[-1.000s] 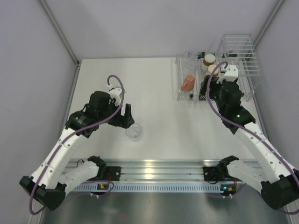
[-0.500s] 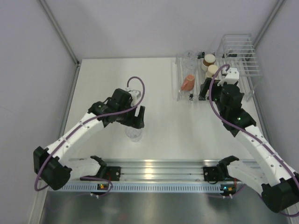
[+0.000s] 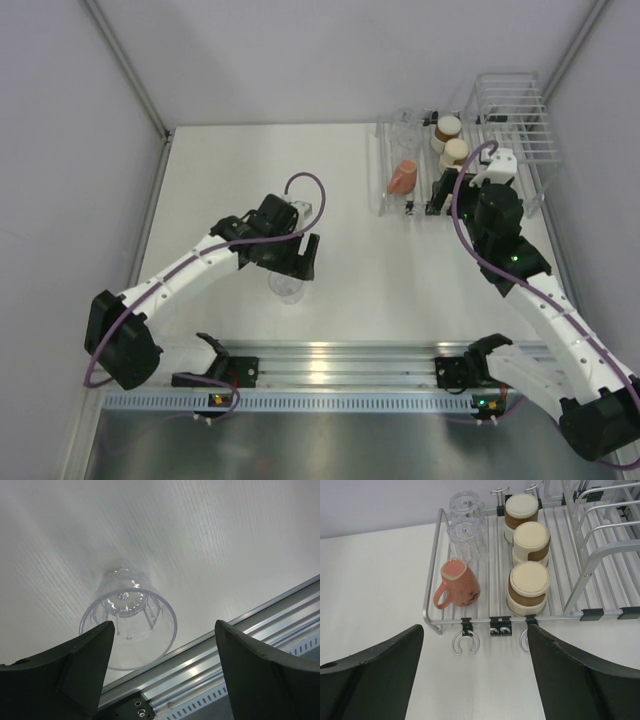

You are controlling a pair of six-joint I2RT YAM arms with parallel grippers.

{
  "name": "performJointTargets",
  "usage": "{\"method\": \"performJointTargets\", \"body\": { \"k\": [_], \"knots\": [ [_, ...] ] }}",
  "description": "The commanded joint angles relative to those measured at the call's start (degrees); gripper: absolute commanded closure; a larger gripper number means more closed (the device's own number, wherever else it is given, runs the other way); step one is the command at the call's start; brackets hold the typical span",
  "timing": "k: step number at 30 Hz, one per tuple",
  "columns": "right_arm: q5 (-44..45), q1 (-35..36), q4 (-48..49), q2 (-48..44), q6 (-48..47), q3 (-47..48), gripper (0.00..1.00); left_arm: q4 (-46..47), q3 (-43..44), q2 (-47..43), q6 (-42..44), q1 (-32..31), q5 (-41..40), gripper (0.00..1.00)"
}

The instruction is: Load the cups into the dish rack

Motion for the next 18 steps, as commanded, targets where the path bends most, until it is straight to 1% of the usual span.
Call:
{"method": "performJointTargets", "body": {
  "k": [1, 8, 11, 15, 16, 18],
  "knots": [
    [-1.0, -0.9, 3.0, -1.0, 0.9, 0.1, 0.15, 2.8, -0.4, 1.9, -1.1, -0.4, 1.1, 0.13],
    [-0.8, -1.3, 2.1, -1.8, 0.4, 0.1, 0.15, 3.0, 0.7, 6.2, -1.1, -1.4, 2.3, 0.14],
    [-0.6, -1.7, 2.0, -2.5, 0.1, -0.1, 0.14, 3.2, 0.6, 7.7, -1.2, -1.9, 2.6, 0.16],
    [-0.7, -2.3, 1.6, -3.5, -0.1, -0.5, 0.14, 3.5, 0.7, 9.7, -1.4, -2.0, 2.5, 0.36],
    [-0.7, -2.3, 1.5, -3.5, -0.2, -0.5, 0.14, 3.5, 0.7, 10.0, -1.5, -2.0, 2.3, 0.45],
    [-0.6, -2.5, 1.3, -4.0, -0.3, -0.7, 0.14, 3.5, 0.8, 11.0, -1.3, -2.0, 2.9, 0.56]
  ]
}}
